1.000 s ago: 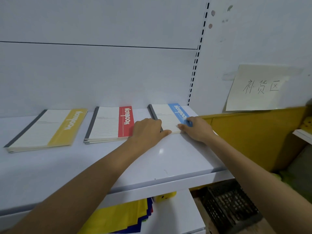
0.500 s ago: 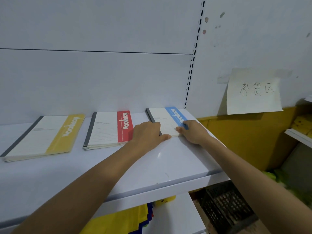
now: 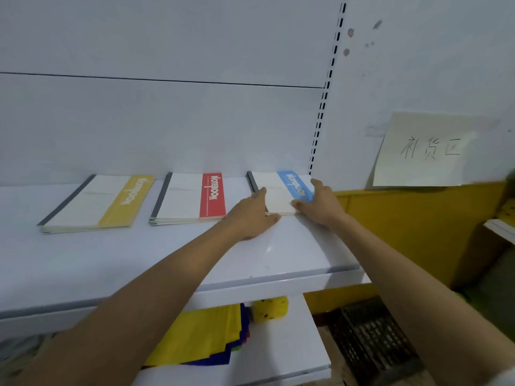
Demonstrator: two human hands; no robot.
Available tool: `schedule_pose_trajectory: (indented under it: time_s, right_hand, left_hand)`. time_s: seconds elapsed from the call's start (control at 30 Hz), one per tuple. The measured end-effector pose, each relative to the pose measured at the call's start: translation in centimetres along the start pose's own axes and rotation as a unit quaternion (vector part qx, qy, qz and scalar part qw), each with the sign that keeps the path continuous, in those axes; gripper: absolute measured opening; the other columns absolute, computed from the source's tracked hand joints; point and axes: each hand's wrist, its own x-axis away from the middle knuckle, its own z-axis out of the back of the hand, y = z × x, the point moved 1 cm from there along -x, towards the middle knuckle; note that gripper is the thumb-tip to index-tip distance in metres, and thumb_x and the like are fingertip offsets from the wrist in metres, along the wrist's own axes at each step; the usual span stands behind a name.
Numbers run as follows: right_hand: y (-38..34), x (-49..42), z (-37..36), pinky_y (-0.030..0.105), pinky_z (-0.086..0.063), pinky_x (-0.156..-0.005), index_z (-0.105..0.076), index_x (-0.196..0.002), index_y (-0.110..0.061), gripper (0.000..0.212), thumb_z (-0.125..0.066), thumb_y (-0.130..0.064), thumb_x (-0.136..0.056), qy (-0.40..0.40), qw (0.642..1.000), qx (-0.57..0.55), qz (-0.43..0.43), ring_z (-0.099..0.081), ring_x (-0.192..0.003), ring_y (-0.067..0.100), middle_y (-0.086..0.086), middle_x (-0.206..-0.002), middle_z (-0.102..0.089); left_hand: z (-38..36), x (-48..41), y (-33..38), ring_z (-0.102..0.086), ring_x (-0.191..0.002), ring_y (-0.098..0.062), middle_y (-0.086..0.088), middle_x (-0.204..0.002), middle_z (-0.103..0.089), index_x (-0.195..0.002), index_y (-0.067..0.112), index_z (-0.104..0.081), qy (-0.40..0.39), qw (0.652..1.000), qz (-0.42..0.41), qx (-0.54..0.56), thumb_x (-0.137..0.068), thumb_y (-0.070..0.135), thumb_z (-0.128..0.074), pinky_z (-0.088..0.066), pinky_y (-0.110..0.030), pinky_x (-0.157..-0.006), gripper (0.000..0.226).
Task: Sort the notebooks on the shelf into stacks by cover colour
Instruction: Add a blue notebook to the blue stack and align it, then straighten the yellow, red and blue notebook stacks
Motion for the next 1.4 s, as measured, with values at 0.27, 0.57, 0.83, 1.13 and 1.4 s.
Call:
schedule_pose_trajectory:
  time_s: [0.27, 0.57, 0.83, 1.13, 1.4]
  right_hand:
    - [-4.7, 5.1, -0.5, 0.035, -0.043, -0.087, -0.04, -0.137, -0.013, 0.055, -0.056, -0.04, -0.092, 0.098, 0.993, -0.036, 0.052, -0.054, -0.114, 0.028, 0.011, -0.128, -0.056]
    - [-24.6, 16.6, -8.7, 0.027, -0.044, -0.073, -0.051, -0.125, -0.019, 0.036, -0.05, -0.039, -0.095, 0.146, 0.963, -0.094, 0.204, -0.062, -0.095, 0.018, -0.001, -0.106, -0.065]
    - [-40.7, 28.3, -20.8, 0.037, -0.041, -0.097, -0.045, -0.135, -0.018, 0.048, -0.051, -0.043, -0.094, 0.005, 0.921, -0.058, 0.385, -0.048, -0.123, 0.023, 0.004, -0.137, -0.052]
    - [-49.8, 30.5, -27.6, 0.036, -0.039, -0.102, -0.044, -0.135, -0.02, 0.047, -0.051, -0.042, -0.094, -0.047, 0.891, -0.008, 0.451, -0.047, -0.124, 0.022, 0.003, -0.14, -0.049]
    - [-57.3, 23.5, -32.1, 0.032, -0.044, -0.086, -0.051, -0.127, -0.012, 0.042, -0.053, -0.038, -0.094, -0.091, 0.931, -0.11, 0.336, -0.057, -0.112, 0.024, 0.006, -0.129, -0.058]
  left_hand:
    - [5.7, 6.7, -2.3, -0.037, -0.136, -0.02, -0.001, -0.151, -0.035, -0.148, 0.02, -0.026, 0.086, 0.994, -0.052, -0.033, -0.093, 0.042, -0.053, -0.035, -0.035, -0.106, 0.066]
    - [15.9, 24.4, -14.9, -0.054, -0.117, -0.014, 0.007, -0.135, -0.054, -0.141, 0.029, -0.036, 0.108, 0.992, -0.004, -0.058, -0.092, 0.046, -0.053, -0.047, -0.039, -0.095, 0.056]
    - [24.7, 41.1, -27.5, -0.054, -0.118, -0.015, 0.006, -0.134, -0.055, -0.138, 0.028, -0.041, 0.164, 0.974, 0.127, -0.093, -0.09, 0.047, -0.056, -0.046, -0.036, -0.096, 0.054]
    - [29.3, 47.2, -37.4, -0.06, -0.105, -0.011, 0.005, -0.118, -0.062, -0.123, 0.025, -0.057, 0.242, 0.941, 0.224, 0.077, -0.088, 0.039, -0.062, -0.051, -0.041, -0.094, 0.038]
    - [33.5, 44.6, -42.5, -0.058, -0.093, -0.007, 0.005, -0.104, -0.063, -0.118, 0.019, -0.063, 0.263, 0.938, 0.212, 0.077, -0.091, 0.034, -0.059, -0.048, -0.022, -0.082, 0.03]
